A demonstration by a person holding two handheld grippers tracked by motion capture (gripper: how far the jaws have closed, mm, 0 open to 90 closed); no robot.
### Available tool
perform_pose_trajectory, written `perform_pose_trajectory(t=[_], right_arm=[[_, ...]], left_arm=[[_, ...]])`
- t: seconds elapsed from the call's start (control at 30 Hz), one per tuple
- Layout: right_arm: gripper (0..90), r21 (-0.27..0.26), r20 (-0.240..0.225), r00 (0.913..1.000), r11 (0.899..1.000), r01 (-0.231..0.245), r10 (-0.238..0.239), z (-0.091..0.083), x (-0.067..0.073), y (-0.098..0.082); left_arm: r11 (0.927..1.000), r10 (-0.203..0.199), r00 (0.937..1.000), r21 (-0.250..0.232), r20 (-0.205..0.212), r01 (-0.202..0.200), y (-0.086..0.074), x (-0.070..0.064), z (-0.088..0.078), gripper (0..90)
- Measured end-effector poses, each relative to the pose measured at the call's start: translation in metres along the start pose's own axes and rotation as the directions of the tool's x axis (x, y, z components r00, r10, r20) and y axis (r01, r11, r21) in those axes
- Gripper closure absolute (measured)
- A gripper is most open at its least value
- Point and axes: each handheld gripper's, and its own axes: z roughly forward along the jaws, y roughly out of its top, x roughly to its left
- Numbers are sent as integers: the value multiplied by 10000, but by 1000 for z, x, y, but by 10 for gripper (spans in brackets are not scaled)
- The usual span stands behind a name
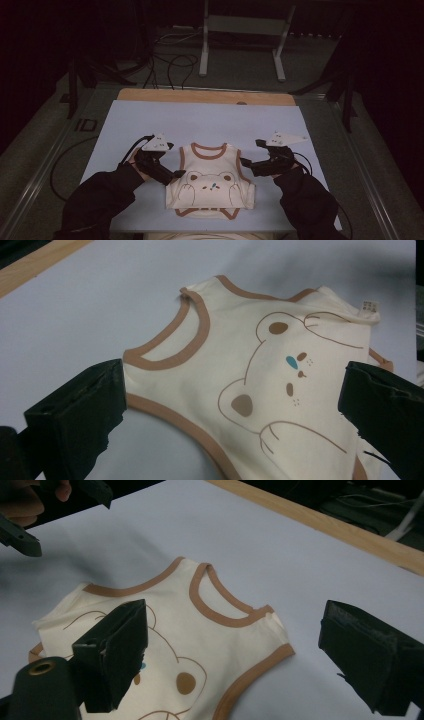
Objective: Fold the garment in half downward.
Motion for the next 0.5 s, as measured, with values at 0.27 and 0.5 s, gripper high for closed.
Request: perform_pose_trajectory(t=[0.27,0.5], right_arm=[[123,232,-524,9986,9997,30,-18,20,-10,-3],[123,413,-642,9978,9991,-119,145,33,-22,-10]], left_arm=[[9998,26,9998,178,176,-29,5,9,18,2],[9995,49,9996,302,270,-57,6,17,27,2]])
